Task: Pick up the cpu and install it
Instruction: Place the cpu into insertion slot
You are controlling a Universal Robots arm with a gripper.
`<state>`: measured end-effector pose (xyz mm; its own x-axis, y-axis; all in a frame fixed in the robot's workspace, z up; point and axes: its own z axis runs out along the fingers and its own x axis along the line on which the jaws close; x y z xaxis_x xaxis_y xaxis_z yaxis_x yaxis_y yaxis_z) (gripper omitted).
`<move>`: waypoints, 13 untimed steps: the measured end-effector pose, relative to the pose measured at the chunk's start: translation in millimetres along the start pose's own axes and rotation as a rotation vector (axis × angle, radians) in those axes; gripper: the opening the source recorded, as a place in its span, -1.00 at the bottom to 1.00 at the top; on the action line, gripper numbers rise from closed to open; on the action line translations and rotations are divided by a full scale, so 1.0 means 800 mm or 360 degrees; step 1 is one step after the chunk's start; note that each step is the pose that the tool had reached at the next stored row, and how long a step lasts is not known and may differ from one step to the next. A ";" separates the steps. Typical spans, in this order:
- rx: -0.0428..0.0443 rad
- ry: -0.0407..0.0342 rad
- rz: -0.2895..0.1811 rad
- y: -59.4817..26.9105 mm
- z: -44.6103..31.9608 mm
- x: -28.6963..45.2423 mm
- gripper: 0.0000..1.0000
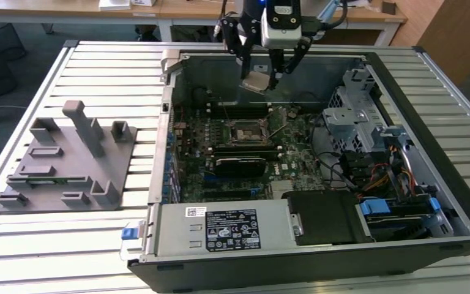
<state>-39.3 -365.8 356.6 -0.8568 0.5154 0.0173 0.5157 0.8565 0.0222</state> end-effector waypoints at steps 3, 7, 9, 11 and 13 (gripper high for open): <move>-0.0001 -0.0001 0.0053 0.000 0.0004 0.0002 0.07; -0.0002 -0.0003 0.0135 0.001 0.0013 0.0004 0.07; -0.0003 -0.0004 0.0180 0.001 0.0018 0.0005 0.07; -0.0004 -0.0005 0.0225 0.001 0.0023 0.0006 0.07; -0.0004 -0.0006 0.0266 0.001 0.0029 0.0007 0.07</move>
<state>-39.2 -364.6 354.3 -0.7593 0.6506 0.0173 0.6508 0.7589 0.0221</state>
